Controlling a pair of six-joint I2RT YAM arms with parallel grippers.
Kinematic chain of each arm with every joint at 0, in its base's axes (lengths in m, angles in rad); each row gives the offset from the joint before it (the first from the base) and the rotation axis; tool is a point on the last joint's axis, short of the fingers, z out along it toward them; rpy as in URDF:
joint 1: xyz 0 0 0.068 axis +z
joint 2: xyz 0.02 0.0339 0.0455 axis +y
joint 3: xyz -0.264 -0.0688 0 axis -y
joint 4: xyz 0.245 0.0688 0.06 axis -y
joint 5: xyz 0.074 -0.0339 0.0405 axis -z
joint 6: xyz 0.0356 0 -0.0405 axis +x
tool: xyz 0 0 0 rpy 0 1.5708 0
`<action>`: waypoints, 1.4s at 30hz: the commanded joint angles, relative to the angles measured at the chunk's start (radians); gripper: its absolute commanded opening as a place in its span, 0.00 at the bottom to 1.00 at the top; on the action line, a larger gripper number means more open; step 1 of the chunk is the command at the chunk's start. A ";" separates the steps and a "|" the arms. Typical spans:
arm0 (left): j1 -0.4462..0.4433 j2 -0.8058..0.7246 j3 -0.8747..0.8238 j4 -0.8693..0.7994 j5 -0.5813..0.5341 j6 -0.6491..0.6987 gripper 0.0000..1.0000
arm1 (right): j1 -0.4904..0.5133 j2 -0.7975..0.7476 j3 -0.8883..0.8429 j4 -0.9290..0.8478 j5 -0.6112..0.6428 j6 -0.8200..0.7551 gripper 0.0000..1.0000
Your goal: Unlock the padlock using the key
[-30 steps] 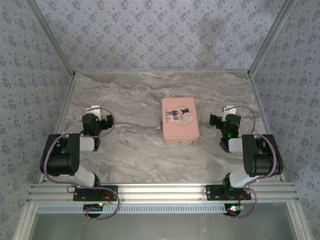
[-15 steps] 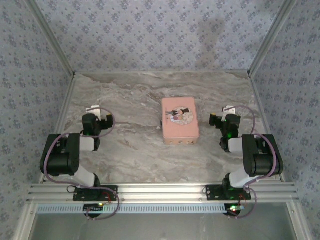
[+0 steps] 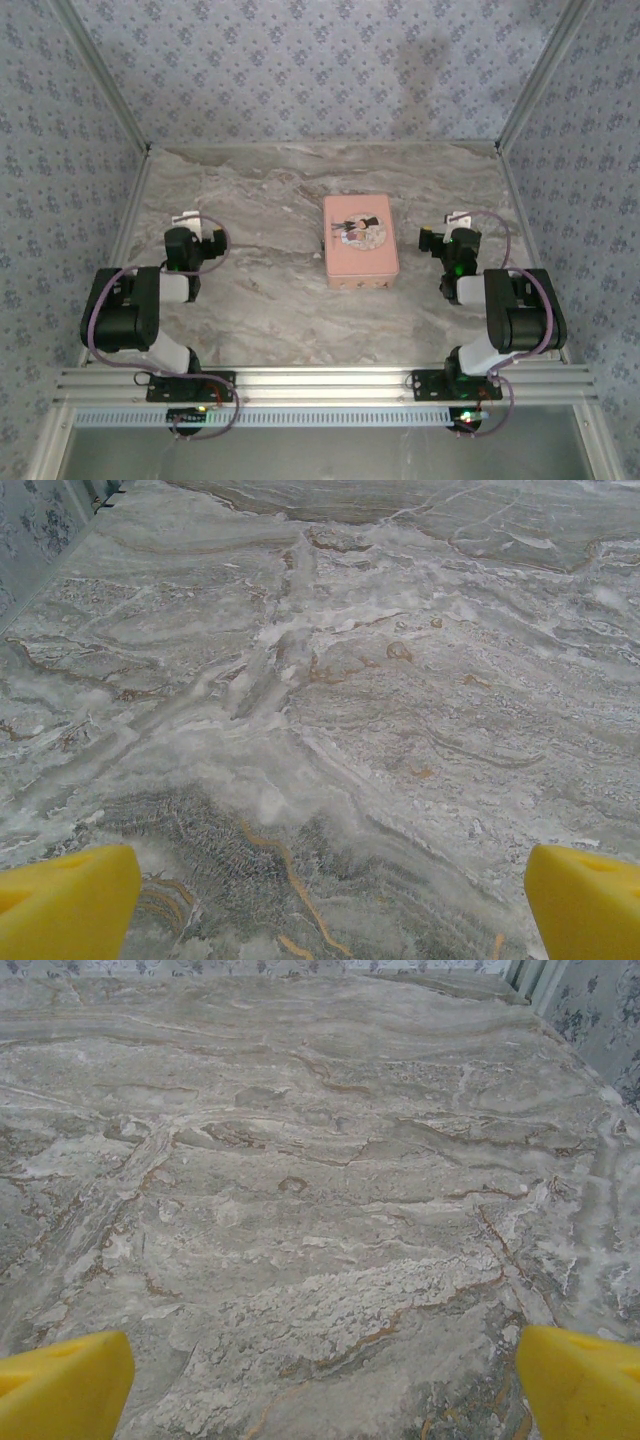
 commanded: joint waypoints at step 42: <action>-0.163 -0.551 0.229 -0.961 0.407 -0.567 0.96 | 0.370 0.384 1.088 -1.197 -0.591 0.500 0.83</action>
